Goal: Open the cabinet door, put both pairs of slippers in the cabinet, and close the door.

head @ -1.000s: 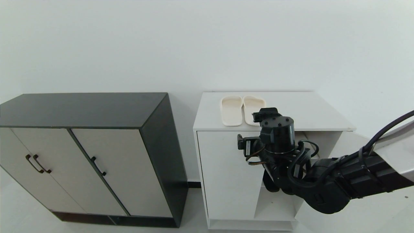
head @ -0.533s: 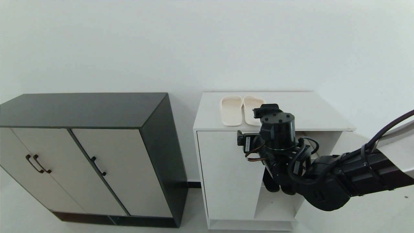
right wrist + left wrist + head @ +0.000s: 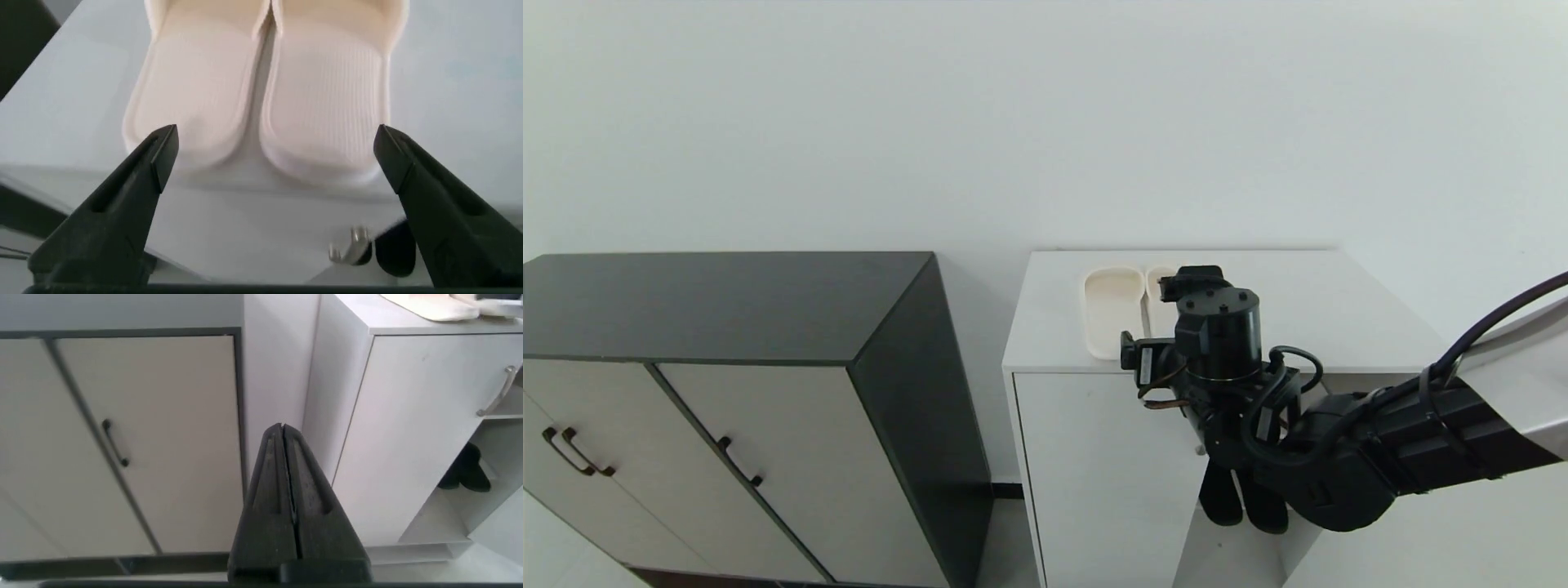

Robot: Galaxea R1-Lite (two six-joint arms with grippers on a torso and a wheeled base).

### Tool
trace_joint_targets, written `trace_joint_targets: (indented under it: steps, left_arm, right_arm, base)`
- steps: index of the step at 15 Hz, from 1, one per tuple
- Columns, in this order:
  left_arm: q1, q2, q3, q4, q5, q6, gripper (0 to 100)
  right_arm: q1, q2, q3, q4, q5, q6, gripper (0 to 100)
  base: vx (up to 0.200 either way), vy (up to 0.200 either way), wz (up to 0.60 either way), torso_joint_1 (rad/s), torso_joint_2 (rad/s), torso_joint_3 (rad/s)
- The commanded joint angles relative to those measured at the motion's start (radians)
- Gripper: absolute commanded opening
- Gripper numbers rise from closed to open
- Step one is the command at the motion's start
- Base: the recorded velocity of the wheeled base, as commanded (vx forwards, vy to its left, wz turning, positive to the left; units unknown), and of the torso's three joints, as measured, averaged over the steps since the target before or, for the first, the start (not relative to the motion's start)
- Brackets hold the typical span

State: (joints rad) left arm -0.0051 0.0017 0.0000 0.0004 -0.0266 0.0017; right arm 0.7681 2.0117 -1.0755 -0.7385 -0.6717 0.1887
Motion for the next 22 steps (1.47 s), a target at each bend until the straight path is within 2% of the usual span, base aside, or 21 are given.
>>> trace_joint_targets:
  steps: [1, 3, 6, 14, 22]
  left_arm:
    - [0.001, 0.000, 0.000, 0.000, 0.001, 0.000, 0]
    - [0.001, 0.000, 0.000, 0.000, 0.001, 0.000, 0]
    - [0.001, 0.000, 0.000, 0.000, 0.001, 0.000, 0]
    - [0.001, 0.000, 0.000, 0.000, 0.001, 0.000, 0]
    - [0.001, 0.000, 0.000, 0.000, 0.001, 0.000, 0]
  right_arm:
    - [0.002, 0.004, -0.017, 0.001, 0.000, -0.003, 100]
    - [0.000, 0.007, -0.070, 0.021, 0.000, -0.009, 100]
    - [0.002, 0.010, -0.147, 0.149, 0.001, -0.011, 100]
    - [-0.006, 0.101, -0.245, 0.162, 0.001, -0.012, 100]
    - [-0.092, 0.208, -0.403, 0.195, 0.009, -0.023, 100]
  base:
    - [0.200, 0.000, 0.00, -0.002, 0.00, 0.002]
    - [0.100, 0.000, 0.00, 0.001, 0.00, -0.001]
    - [0.000, 0.000, 0.00, 0.000, 0.00, 0.000]
    - [0.000, 0.000, 0.00, 0.000, 0.00, 0.000]
    - [0.000, 0.000, 0.00, 0.000, 0.00, 0.000]
